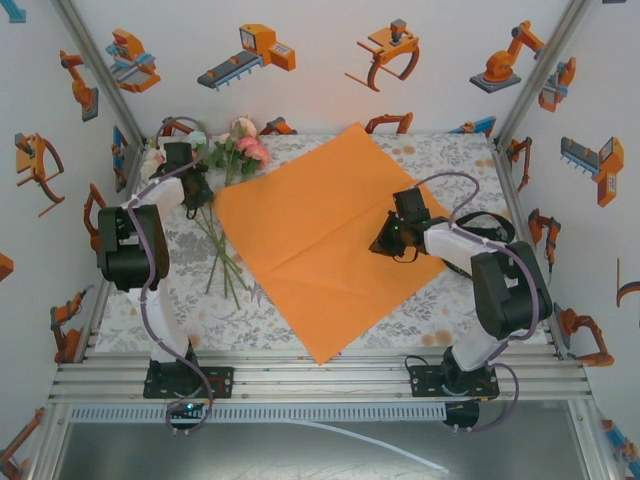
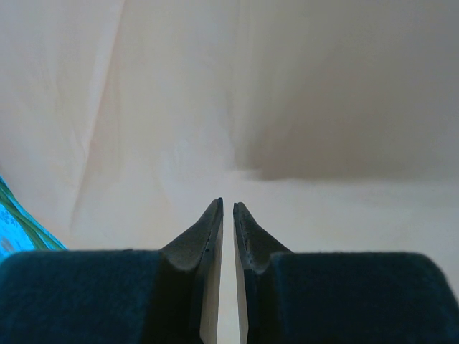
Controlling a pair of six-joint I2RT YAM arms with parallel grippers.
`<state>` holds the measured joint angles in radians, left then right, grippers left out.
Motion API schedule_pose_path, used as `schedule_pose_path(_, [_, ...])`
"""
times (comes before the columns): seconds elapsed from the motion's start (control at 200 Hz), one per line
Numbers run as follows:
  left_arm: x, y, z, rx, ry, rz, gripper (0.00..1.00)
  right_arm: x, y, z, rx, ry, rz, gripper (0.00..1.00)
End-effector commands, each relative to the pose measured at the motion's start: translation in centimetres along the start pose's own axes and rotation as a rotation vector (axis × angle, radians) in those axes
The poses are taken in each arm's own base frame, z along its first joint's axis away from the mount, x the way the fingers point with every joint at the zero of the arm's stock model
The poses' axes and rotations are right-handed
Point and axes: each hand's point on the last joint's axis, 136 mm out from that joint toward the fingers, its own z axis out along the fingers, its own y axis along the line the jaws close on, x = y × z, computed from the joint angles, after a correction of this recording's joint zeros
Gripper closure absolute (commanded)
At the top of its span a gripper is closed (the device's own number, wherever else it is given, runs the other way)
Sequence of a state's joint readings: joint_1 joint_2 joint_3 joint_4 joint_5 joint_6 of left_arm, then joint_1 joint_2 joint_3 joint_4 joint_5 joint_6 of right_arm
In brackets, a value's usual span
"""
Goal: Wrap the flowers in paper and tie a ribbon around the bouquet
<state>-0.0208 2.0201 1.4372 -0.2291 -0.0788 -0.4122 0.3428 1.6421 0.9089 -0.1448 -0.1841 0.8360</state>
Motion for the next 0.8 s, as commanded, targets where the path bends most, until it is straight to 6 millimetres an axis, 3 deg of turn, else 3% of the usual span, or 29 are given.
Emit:
schedule_pose_path(0.0, [-0.4, -0.9, 0.1, 0.042, 0.018, 0.04, 0.65, -0.4, 0.7, 0.0, -0.01, 0.007, -0.017, 0.83])
schedule_pose_path(0.175, [0.1, 0.4, 1.2, -0.052, 0.1, 0.047, 0.64, -0.5, 1.3, -0.6, -0.023, 0.013, -0.017, 0.81])
schedule_pose_path(0.295, [0.4, 0.3, 2.0, -0.051, 0.144, 0.05, 0.63, -1.0, 2.0, -1.7, -0.039, -0.005, -0.023, 0.8])
schedule_pose_path(0.385, [0.6, 0.1, 2.7, -0.044, 0.181, 0.049, 0.64, -1.3, 2.9, -3.0, -0.063, -0.019, -0.033, 0.78])
schedule_pose_path(0.531, [0.5, 0.1, 3.1, -0.042, 0.195, 0.046, 0.73, -2.0, 5.0, -6.4, -0.138, -0.061, -0.053, 0.74])
schedule_pose_path(0.656, [-0.9, 0.0, 1.9, -0.042, 0.157, 0.047, 0.84, -2.8, 5.9, -9.8, -0.164, -0.133, -0.08, 0.72])
schedule_pose_path(0.791, [-3.6, -0.1, -1.6, -0.052, 0.068, 0.063, 0.88, -3.3, 6.0, -12.8, -0.157, -0.208, -0.109, 0.71])
